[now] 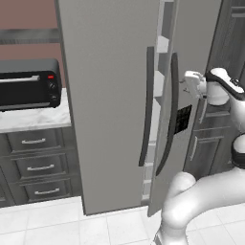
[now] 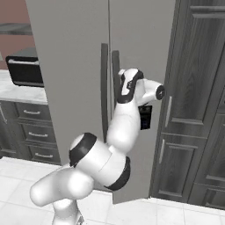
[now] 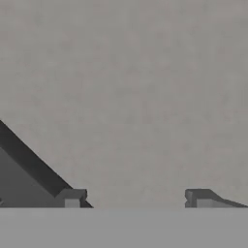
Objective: Pick up the frozen steak from the freezer, place it on any shelf in the fridge, and close the fridge and freezer doors when done.
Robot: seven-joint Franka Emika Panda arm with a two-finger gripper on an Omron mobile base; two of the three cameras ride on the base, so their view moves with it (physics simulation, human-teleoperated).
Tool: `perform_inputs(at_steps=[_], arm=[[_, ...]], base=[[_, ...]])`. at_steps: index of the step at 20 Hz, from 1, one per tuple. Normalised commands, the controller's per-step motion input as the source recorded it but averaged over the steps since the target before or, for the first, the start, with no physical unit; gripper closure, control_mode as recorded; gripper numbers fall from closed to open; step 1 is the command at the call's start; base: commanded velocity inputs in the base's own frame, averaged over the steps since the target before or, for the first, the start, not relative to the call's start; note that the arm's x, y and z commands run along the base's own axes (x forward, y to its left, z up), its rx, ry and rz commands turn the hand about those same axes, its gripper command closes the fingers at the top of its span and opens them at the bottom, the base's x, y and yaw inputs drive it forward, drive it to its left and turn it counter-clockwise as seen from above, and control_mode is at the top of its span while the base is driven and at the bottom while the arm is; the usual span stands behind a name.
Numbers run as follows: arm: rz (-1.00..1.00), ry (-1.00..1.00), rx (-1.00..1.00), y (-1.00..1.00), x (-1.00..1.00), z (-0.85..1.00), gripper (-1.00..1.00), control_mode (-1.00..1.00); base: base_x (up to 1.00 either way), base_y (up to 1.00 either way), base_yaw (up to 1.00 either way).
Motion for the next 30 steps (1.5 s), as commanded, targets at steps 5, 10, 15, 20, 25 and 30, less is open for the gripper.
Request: perform_inputs(at_steps=[5,10,15,20,25,30], arm=[[-0.14,0.00,0.02,0.46,0.85,0.22,-1.00,-1.00],[-0.20,0.00,0.00,0.09,0.97,0.06,-1.00,-1.00],[-0.10,0.07,0.00,0.00,0.93,0.00,-1.00,-1.00],[0.00,0.03,0.00,0.00,0.00,0.04,-1.00,-1.00],[0.00,0.00,0.00,0.00,0.00,0.00,-1.00,-1.00],[0.00,0.00,0.00,0.00,0.00,0.00,-1.00,-1.00]], base=[[0.00,0.00,0.00],[0.00,0.00,0.00],[0.00,0.00,0.00],[0.00,0.00,0.00],[0.00,0.00,0.00],[0.00,0.00,0.00]])
